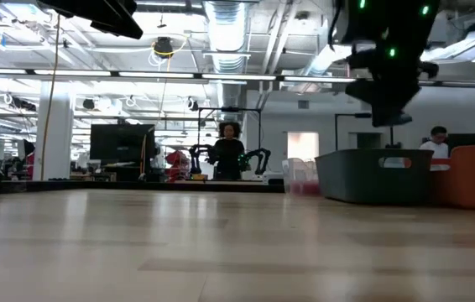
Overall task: Sort blocks
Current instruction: Put the 4 stud blue game piece into the right transparent bin
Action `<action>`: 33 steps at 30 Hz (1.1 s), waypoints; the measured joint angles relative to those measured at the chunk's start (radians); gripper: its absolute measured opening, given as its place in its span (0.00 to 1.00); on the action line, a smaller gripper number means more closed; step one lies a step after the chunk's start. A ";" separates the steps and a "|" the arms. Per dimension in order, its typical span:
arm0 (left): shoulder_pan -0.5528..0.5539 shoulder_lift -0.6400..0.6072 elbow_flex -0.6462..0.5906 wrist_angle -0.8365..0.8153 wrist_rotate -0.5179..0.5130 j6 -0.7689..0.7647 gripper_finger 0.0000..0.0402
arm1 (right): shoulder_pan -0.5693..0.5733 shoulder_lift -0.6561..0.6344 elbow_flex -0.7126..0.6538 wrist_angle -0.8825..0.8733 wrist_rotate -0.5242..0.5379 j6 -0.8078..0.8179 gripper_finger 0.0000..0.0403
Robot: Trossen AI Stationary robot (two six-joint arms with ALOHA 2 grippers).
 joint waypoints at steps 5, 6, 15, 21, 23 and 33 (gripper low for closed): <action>0.000 0.000 0.000 -0.013 0.000 0.000 0.45 | -0.196 -0.051 -0.088 0.031 -0.007 -0.021 0.29; 0.000 0.000 0.000 -0.014 0.000 0.004 0.45 | -0.234 -0.056 -0.098 0.044 -0.008 -0.041 0.29; 0.000 0.000 0.000 -0.013 0.000 0.011 0.45 | -0.556 -0.060 -0.158 0.291 -0.024 -0.329 0.29; 0.000 0.000 0.000 -0.013 0.000 0.011 0.45 | -0.712 -0.030 -0.159 0.455 -0.105 -0.474 0.29; 0.000 0.000 0.000 -0.013 0.000 0.011 0.45 | -0.756 -0.005 -0.159 0.481 -0.131 -0.491 0.29; 0.000 0.000 0.000 -0.043 0.000 0.011 0.45 | -0.861 0.131 -0.159 0.567 -0.217 -0.533 0.30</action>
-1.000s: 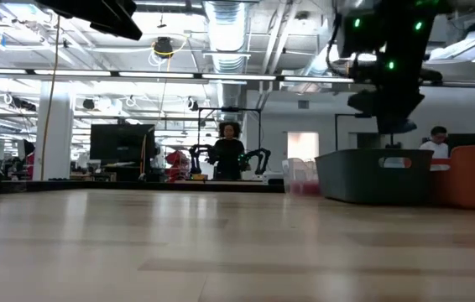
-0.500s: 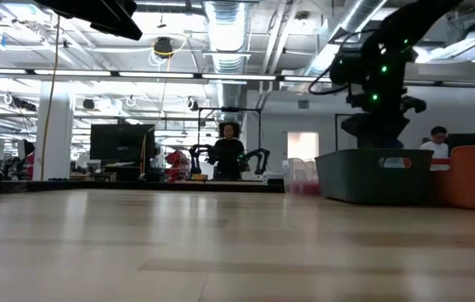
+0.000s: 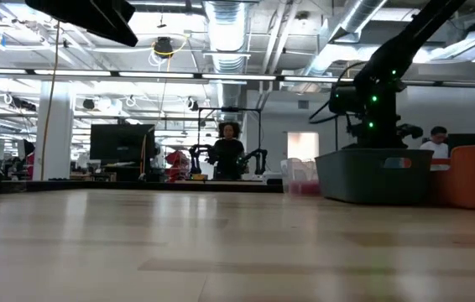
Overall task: Sort blocks
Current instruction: Put the 4 stud blue game piece into the right transparent bin, then put the 4 stud orange game piece into the orange bin
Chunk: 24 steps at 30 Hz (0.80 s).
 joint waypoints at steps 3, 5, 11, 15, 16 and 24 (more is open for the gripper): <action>0.000 0.000 0.000 -0.010 0.000 0.000 0.45 | -0.013 0.023 0.002 0.011 -0.033 -0.016 0.33; 0.000 0.000 0.000 -0.010 0.000 0.000 0.45 | -0.017 0.027 0.003 0.009 -0.034 -0.026 0.36; 0.000 0.000 0.000 -0.009 0.000 -0.002 0.45 | -0.018 -0.052 -0.002 -0.080 -0.042 -0.067 0.47; 0.000 0.000 0.000 -0.007 0.000 0.000 0.45 | -0.011 -0.157 0.000 -0.136 -0.041 -0.067 0.51; 0.000 0.000 0.000 -0.007 0.000 -0.001 0.45 | -0.003 -0.185 0.000 -0.155 -0.038 -0.064 0.52; 0.000 0.000 0.000 -0.005 0.000 -0.019 0.45 | 0.219 -0.378 0.000 -0.286 -0.083 0.014 0.51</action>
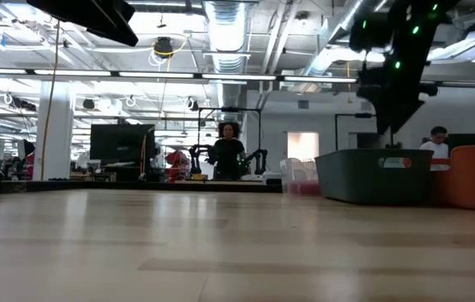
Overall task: Sort blocks
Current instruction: Put the 4 stud orange game piece into the orange bin
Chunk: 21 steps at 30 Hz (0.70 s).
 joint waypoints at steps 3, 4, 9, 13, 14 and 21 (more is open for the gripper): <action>0.000 0.000 0.000 0.000 0.000 -0.010 0.45 | 0.166 -0.036 0.000 -0.026 -0.002 0.046 0.51; 0.000 0.000 0.000 0.001 0.000 -0.014 0.45 | 0.225 -0.043 0.000 -0.029 -0.001 0.067 0.51; 0.000 0.000 0.000 0.001 0.000 -0.029 0.45 | 0.507 -0.043 0.000 -0.025 0.000 0.177 0.51; 0.000 0.000 0.000 0.001 0.000 -0.029 0.45 | 0.697 -0.001 0.000 -0.025 0.000 0.322 0.51; 0.000 0.000 0.000 0.001 0.000 -0.030 0.45 | 0.742 0.011 0.000 -0.025 0.000 0.373 0.51; 0.000 0.000 0.000 -0.002 0.000 -0.029 0.45 | 0.999 0.137 0.000 -0.013 -0.117 0.749 0.51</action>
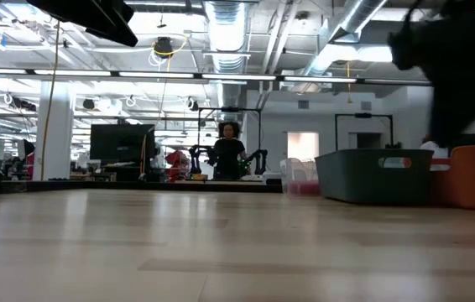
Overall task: Sort blocks
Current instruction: Put the 4 stud orange game piece into the orange bin
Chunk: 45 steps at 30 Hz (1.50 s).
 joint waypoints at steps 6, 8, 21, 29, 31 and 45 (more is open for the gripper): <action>0.000 0.000 0.000 0.000 0.000 0.002 0.45 | 0.170 0.146 0.000 0.048 -0.128 0.257 0.52; 0.000 0.000 0.000 0.002 0.000 0.002 0.45 | 0.207 0.180 0.000 0.044 -0.186 0.341 0.52; 0.000 0.000 0.000 0.036 0.000 0.033 0.45 | 0.345 0.226 0.051 0.038 -0.259 0.573 0.52; 0.000 0.000 0.000 0.033 0.000 0.037 0.45 | 0.371 0.226 0.051 -0.089 -0.275 0.646 0.52; 0.000 0.000 0.000 0.033 0.000 0.034 0.45 | 0.369 0.226 0.051 -0.116 -0.275 0.643 0.52; 0.000 0.000 0.000 0.026 0.000 0.036 0.45 | 0.376 0.226 -0.027 -0.053 -0.191 0.572 0.52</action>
